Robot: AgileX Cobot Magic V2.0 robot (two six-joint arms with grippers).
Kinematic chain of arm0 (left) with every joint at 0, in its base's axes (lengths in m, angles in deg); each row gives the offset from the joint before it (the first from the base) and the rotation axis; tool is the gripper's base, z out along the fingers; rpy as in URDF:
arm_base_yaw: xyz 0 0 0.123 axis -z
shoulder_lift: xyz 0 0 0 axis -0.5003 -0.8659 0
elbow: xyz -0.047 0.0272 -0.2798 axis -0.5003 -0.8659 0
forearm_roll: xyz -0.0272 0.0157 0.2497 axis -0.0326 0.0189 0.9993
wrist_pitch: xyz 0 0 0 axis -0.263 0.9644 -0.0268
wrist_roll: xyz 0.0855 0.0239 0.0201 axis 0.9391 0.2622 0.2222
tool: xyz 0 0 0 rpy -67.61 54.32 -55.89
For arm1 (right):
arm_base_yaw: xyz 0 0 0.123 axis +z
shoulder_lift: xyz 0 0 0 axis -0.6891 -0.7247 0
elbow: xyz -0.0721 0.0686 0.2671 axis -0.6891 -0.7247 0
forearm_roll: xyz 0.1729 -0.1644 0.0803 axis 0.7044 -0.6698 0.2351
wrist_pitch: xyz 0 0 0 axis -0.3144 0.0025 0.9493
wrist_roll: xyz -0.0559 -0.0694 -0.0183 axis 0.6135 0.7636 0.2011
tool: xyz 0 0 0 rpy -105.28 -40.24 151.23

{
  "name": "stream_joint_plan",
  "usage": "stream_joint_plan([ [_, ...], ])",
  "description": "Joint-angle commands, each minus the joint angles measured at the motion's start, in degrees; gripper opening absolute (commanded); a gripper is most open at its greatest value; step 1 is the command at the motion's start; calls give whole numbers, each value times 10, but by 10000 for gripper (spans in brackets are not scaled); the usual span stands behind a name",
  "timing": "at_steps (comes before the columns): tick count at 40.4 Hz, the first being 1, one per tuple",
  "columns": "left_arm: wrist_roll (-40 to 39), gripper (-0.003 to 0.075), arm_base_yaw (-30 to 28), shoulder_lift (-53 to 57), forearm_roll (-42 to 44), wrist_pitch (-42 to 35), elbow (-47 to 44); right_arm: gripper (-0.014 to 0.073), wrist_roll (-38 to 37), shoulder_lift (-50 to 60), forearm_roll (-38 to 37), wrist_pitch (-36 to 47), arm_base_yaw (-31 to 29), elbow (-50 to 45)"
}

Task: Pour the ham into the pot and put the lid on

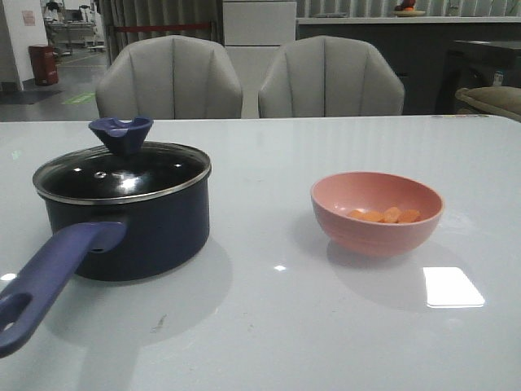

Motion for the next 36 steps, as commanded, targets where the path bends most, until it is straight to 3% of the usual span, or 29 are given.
stream_joint_plan([
  [1, -4, 130, -2, 10, -1, -49, -12, 159, 1, 11, -4, 45, -3, 3],
  [27, -4, 130, -2, 10, -1, -50, -12, 159, 1, 11, -4, 45, -3, 3],
  [36, -4, 130, -2, 10, 2, -132, -12, 159, 1, 11, -4, 45, -3, 3],
])
